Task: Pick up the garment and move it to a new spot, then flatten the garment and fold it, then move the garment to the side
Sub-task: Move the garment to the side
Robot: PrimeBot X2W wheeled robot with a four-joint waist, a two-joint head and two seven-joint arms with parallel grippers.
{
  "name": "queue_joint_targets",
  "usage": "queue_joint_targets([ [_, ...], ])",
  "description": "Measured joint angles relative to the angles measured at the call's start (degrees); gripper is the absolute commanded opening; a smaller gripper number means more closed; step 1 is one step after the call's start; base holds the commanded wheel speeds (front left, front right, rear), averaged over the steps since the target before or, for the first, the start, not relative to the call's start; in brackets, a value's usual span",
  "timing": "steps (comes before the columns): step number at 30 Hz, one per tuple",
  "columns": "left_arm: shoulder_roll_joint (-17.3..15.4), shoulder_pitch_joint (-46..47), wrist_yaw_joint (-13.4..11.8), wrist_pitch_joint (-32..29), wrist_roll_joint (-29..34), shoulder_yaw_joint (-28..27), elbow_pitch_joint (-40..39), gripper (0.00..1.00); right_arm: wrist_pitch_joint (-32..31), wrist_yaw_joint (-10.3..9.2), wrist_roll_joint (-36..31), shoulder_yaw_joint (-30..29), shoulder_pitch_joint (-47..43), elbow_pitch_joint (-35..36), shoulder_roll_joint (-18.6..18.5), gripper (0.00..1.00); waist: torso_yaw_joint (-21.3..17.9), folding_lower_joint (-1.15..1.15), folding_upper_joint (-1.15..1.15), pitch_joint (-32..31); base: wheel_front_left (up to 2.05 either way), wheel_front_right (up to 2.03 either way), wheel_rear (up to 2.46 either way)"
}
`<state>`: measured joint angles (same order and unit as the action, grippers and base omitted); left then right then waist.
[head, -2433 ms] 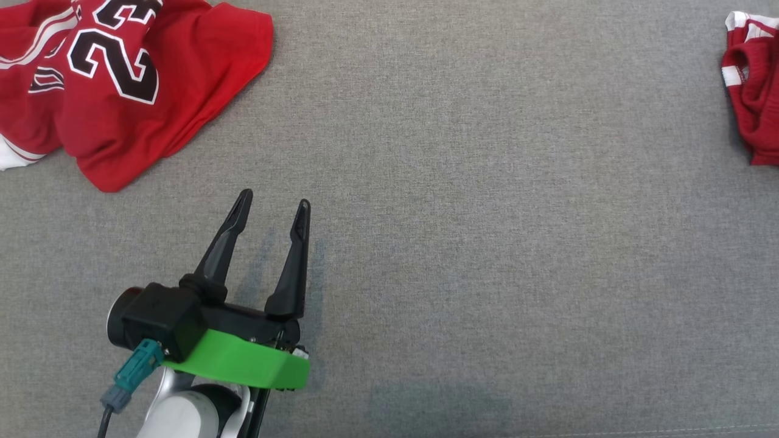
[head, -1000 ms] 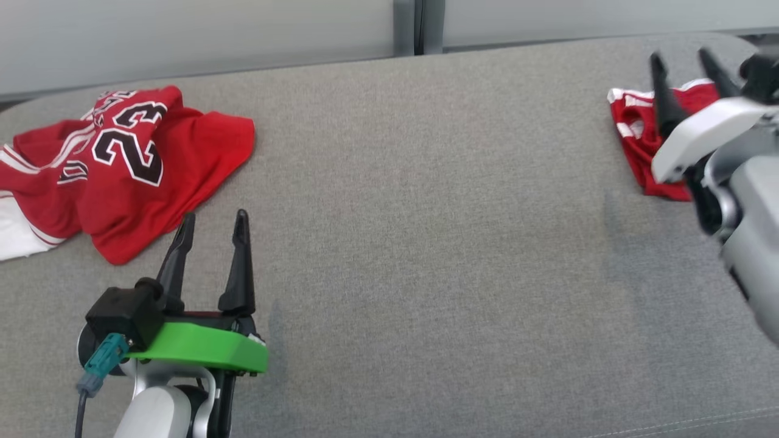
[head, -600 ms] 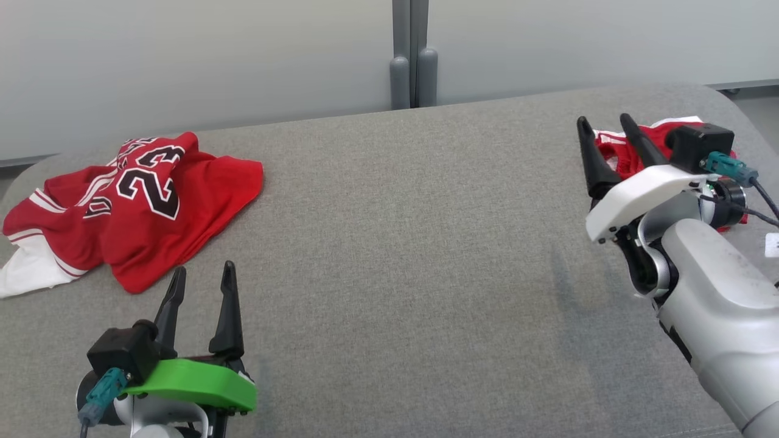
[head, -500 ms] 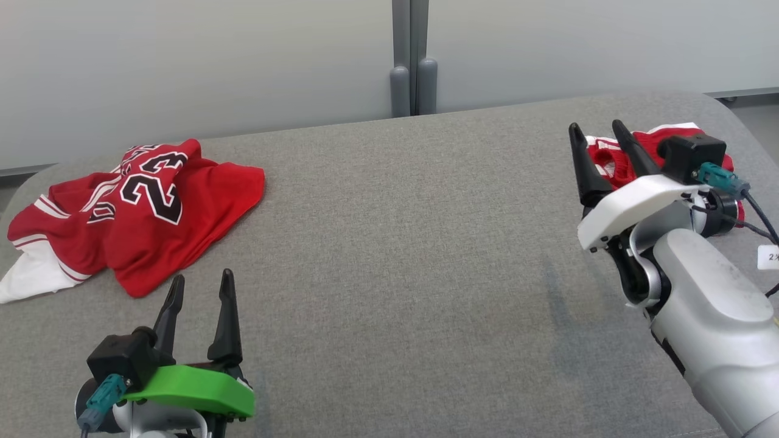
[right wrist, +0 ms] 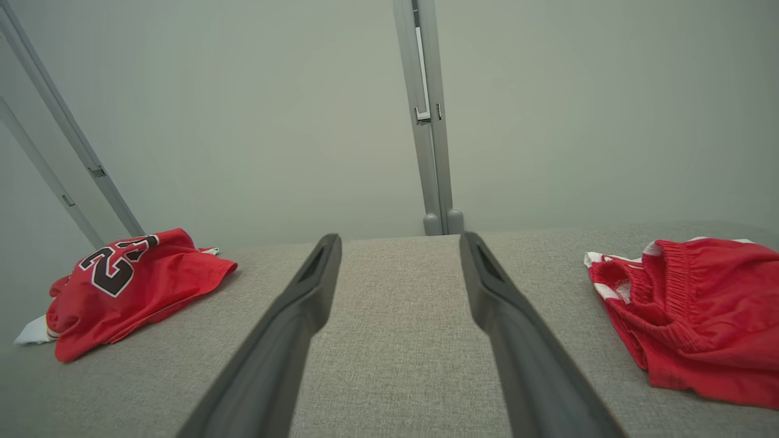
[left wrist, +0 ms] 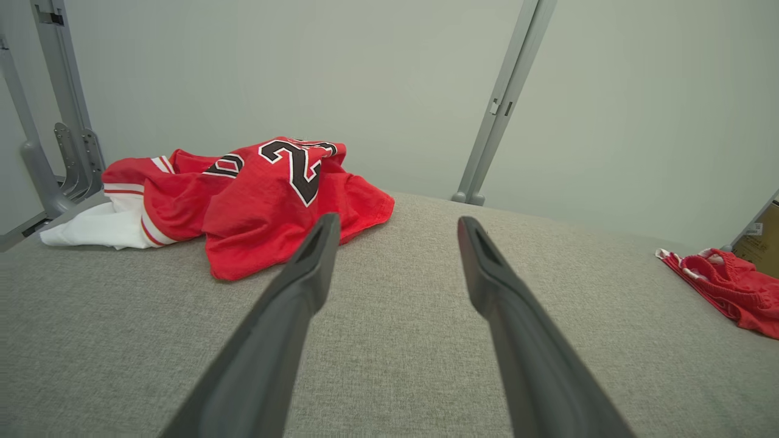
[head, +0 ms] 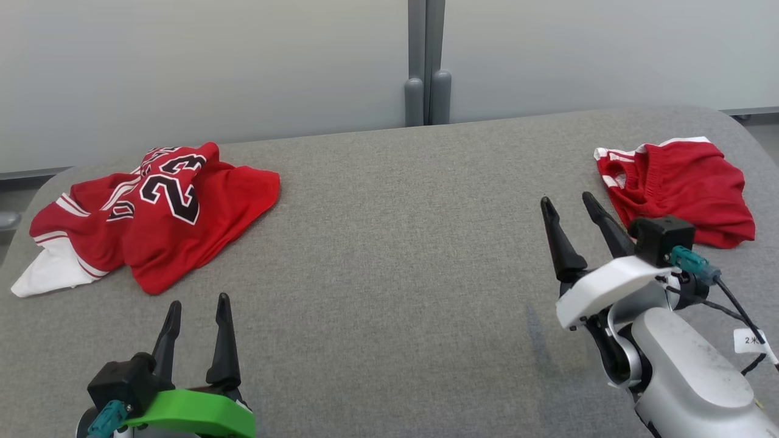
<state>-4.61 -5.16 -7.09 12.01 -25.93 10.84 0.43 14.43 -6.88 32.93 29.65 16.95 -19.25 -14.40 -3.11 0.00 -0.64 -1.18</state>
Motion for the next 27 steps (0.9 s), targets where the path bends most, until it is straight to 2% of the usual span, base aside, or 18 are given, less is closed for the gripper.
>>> queue_joint_targets([
  [12,0.19,-1.99,0.00,0.42,1.60,-1.16,-0.83,1.00,0.00,-0.30,-4.20,-3.53,-8.16,6.04,1.11,1.00,0.43,0.00,0.00,-0.51,0.00,0.00,0.00],
  [27,0.45,-2.66,0.00,0.40,1.75,-0.45,-0.90,1.00,0.00,-0.31,-8.29,-7.51,-13.24,9.73,2.61,1.00,0.04,0.00,0.00,-1.03,0.00,0.00,0.00],
])
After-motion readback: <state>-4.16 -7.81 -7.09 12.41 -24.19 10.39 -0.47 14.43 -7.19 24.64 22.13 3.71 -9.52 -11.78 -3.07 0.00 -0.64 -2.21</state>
